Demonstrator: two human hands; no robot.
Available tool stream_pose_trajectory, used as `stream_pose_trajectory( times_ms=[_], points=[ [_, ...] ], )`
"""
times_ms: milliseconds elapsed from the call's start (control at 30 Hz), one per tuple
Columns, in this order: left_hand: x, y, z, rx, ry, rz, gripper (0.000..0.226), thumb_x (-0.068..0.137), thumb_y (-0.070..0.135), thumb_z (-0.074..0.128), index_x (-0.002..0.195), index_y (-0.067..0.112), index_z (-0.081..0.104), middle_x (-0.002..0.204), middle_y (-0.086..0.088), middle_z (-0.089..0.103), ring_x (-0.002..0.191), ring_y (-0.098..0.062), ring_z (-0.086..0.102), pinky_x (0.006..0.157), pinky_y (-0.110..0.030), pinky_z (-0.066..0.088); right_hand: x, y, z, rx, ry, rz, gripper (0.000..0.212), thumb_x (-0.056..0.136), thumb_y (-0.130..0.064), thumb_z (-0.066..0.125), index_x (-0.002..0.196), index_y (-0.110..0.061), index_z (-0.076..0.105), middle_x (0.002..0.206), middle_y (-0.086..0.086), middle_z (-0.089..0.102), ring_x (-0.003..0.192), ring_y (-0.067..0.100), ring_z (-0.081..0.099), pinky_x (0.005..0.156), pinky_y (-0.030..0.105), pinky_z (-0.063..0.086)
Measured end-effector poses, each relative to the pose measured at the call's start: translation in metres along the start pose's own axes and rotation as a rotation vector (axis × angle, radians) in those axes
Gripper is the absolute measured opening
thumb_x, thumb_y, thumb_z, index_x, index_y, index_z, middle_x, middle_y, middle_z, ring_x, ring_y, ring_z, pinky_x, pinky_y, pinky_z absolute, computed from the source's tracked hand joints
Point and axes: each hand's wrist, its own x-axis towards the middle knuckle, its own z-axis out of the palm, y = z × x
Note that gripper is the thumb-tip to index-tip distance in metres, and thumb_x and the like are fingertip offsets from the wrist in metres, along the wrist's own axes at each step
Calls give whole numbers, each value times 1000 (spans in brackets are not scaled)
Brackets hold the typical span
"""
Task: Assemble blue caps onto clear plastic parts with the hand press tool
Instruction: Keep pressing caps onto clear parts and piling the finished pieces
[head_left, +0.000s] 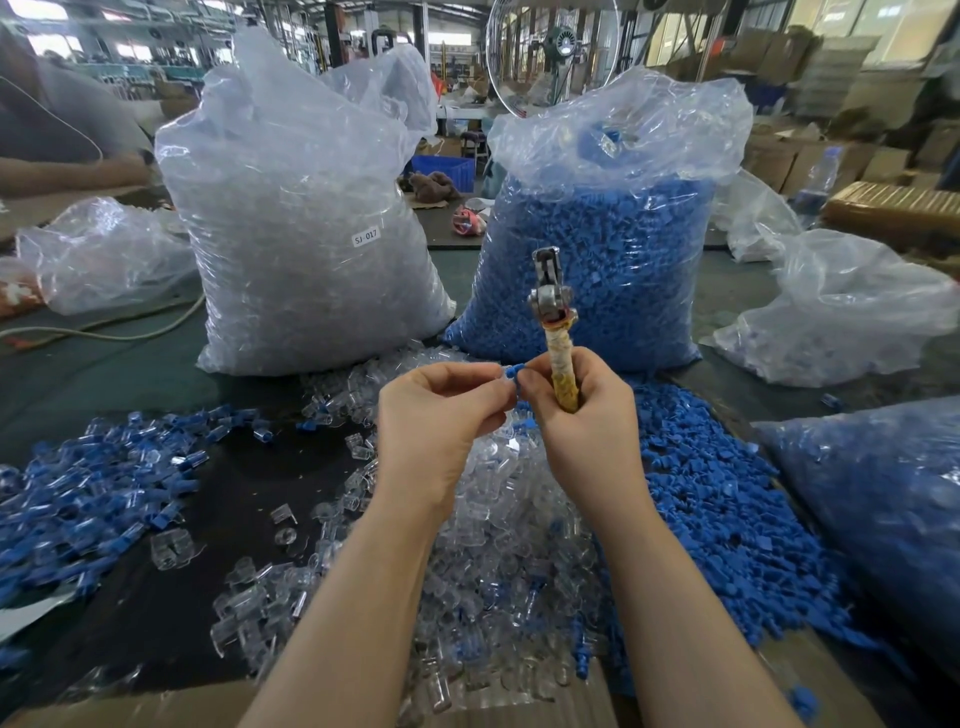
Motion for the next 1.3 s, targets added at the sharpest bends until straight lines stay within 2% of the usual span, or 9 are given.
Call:
stream_pose_trajectory(
  times_ms=[267, 400, 533, 600, 667, 733, 900, 1067, 1300],
  points=[
    [0, 0, 1, 13, -2, 49, 13, 75, -2, 79, 79, 10, 75, 75, -7, 75, 73, -18, 73, 67, -24, 59, 0, -5, -2, 13, -55, 9, 12, 92, -14, 65, 83, -22, 64, 66, -10, 61, 60, 5, 52, 57, 21, 45],
    [1, -1, 1, 47, 26, 96, 10, 77, -2, 77, 79, 7, 74, 75, -11, 74, 71, -18, 71, 68, -26, 60, 2, -8, -5, 20, -123, 38, 14, 94, -14, 62, 86, -24, 66, 77, 9, 66, 73, 28, 59, 70, 39, 52],
    [3, -4, 0, 106, 55, 137, 6, 79, 3, 78, 80, 7, 73, 73, -8, 74, 73, -23, 72, 69, -30, 60, 3, -9, -7, 36, -179, 68, 13, 94, -14, 62, 87, -24, 68, 75, 10, 64, 68, 17, 53, 65, 30, 50],
    [4, -5, -2, 124, 51, 142, 7, 79, 3, 77, 79, 9, 73, 73, -8, 74, 75, -24, 73, 68, -29, 60, 3, -8, -10, 44, -203, 89, 13, 94, -14, 61, 90, -24, 68, 80, 10, 67, 70, 22, 56, 67, 26, 51],
    [5, -6, -3, 123, 43, 137, 8, 80, 2, 76, 80, 9, 72, 73, -7, 74, 74, -22, 73, 67, -26, 59, 4, -6, -15, 13, -240, 112, 12, 94, -17, 62, 91, -26, 69, 86, 9, 68, 78, 25, 60, 71, 27, 52],
    [7, -7, -5, 115, 40, 133, 9, 82, 2, 75, 81, 10, 71, 69, -5, 73, 70, -18, 72, 65, -23, 58, 6, -3, -24, -64, -302, 132, 10, 92, -19, 64, 90, -28, 67, 88, 10, 67, 73, 20, 59, 69, 27, 51],
    [11, -5, -11, 89, 15, 161, 13, 85, 0, 71, 81, 12, 69, 64, 2, 71, 64, -10, 70, 62, -18, 55, 8, 4, -40, -215, -482, 201, 7, 88, -14, 66, 94, -18, 64, 89, 23, 61, 71, 19, 52, 68, 35, 43],
    [14, -6, -16, 86, -1, 186, 13, 86, -1, 69, 81, 11, 69, 66, 2, 72, 66, -11, 71, 62, -18, 55, 8, 7, -42, -243, -578, 224, 12, 88, -10, 65, 98, -16, 61, 74, 0, 51, 66, 17, 46, 65, 34, 38],
    [17, -7, -20, 98, -20, 191, 12, 86, 0, 69, 83, 12, 70, 70, 0, 73, 70, -15, 73, 64, -19, 55, 7, 4, -41, -273, -595, 222, 15, 88, -12, 66, 100, -18, 60, 76, -2, 53, 64, 13, 46, 62, 29, 38]
  ],
)
